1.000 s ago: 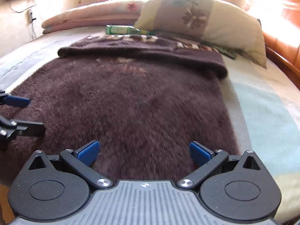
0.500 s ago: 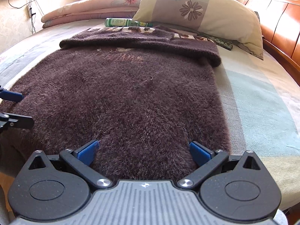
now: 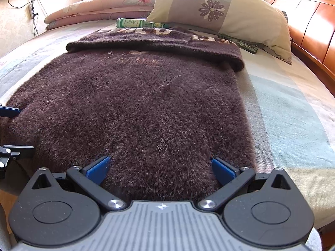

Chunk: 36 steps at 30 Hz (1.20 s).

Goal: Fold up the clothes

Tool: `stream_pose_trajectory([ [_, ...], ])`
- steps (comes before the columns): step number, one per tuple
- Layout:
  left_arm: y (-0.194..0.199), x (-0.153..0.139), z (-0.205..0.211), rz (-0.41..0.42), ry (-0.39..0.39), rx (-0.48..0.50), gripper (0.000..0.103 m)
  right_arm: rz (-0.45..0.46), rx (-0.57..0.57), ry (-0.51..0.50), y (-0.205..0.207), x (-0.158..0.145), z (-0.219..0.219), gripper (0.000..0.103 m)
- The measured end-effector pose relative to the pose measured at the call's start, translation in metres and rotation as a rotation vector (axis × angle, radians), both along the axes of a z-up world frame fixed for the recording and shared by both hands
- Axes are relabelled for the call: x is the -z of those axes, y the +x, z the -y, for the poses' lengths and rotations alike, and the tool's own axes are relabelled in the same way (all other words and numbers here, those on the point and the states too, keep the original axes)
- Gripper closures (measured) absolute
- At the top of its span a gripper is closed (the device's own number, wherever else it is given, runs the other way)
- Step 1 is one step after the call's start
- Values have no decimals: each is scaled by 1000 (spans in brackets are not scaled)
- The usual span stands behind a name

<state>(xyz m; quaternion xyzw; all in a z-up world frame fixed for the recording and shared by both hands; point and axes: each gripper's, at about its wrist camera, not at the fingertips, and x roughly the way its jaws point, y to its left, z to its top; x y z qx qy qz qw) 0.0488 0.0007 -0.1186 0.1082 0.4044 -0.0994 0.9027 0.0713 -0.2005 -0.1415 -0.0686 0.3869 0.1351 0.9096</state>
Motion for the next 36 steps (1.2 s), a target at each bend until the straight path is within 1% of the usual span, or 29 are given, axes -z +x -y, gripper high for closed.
stream_pose_trajectory([
  [3, -2, 0, 3, -11, 23, 10, 1, -11, -13, -19, -2, -3, 0, 0],
  [6, -5, 0, 6, -17, 57, 43, 1, -10, -37, -52, -7, -5, -2, 0],
  [8, -9, 0, 8, -14, 81, 78, 1, -5, -59, -79, -13, -6, -4, 0],
  [10, -14, 1, 11, -2, 120, 135, 1, 7, -88, -100, -20, -7, -5, 0],
  [14, -26, 13, 22, 72, 300, 308, 1, 24, -205, -115, -34, -7, -11, 0],
  [16, -28, 21, 28, 100, 377, 372, 1, 37, -272, -135, -39, -6, -17, 0],
  [18, -29, 28, 34, 124, 432, 409, 1, 45, -324, -175, -42, -4, -26, 0],
  [21, -30, 38, 45, 171, 518, 463, 1, 63, -361, -218, -47, -5, -38, 0],
  [25, -33, 56, 59, 269, 663, 511, 1, 66, -354, -186, -47, -10, -38, 0],
  [26, -33, 59, 61, 289, 686, 515, 1, 62, -345, -166, -46, -11, -36, 0],
  [28, -32, 55, 62, 302, 674, 505, 1, 54, -321, -122, -43, -14, -29, 0],
  [30, -32, 43, 60, 313, 633, 490, 1, 51, -297, -84, -41, -17, -23, 0],
  [32, -33, 29, 57, 330, 595, 471, 1, 63, -278, -68, -41, -20, -17, 0],
  [36, -36, 6, 51, 364, 542, 439, 1, 77, -279, -35, -41, -25, -11, 0],
])
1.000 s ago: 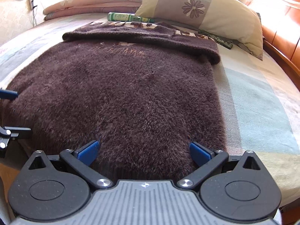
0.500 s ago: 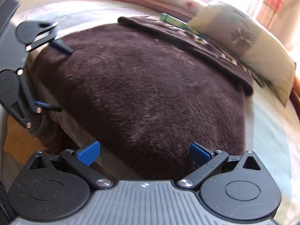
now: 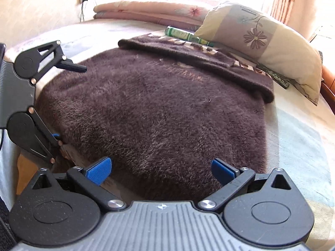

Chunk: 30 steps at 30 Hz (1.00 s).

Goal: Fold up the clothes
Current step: 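Roll both grippers and close them on the sweater's plain edge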

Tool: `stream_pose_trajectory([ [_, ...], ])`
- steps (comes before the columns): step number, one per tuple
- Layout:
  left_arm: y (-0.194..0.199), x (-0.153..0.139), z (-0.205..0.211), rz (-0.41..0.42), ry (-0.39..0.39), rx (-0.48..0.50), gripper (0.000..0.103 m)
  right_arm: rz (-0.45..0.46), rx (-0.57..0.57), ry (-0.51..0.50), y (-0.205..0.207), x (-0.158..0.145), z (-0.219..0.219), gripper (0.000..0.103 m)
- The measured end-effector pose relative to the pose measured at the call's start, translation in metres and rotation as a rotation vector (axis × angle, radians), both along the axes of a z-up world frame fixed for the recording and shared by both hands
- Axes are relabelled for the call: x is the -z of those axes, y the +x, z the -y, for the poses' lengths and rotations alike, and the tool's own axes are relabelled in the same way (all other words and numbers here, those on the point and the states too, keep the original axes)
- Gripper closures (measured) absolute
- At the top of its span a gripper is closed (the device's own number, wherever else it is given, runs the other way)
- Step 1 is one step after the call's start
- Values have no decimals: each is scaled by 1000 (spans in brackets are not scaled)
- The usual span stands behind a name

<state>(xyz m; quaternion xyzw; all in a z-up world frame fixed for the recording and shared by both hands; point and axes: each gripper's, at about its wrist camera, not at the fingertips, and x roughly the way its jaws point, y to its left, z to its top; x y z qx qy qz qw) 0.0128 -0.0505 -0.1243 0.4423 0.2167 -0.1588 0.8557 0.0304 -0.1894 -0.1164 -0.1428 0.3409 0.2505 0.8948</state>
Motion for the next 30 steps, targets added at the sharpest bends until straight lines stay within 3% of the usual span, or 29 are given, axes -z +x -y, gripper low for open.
stream_pose_trajectory([
  [7, 3, -18, -5, 14, -47, -21, 1, 54, -150, -40, -16, -3, -23, 0],
  [12, -2, -16, -5, 22, -33, -15, 1, 165, -140, -254, -12, 18, -58, 0],
  [14, -3, -15, -4, 27, -29, -14, 1, 226, -88, -352, -8, 25, -66, 0],
  [15, -5, -14, -4, 32, -23, -15, 1, 247, -78, -360, -8, 24, -67, 0],
  [21, -7, 1, 12, 73, 85, 37, 1, 332, -54, -337, -10, 12, -65, 0],
  [30, -8, 12, -13, 134, 230, -31, 1, 337, 13, -445, -4, 15, -31, 1],
])
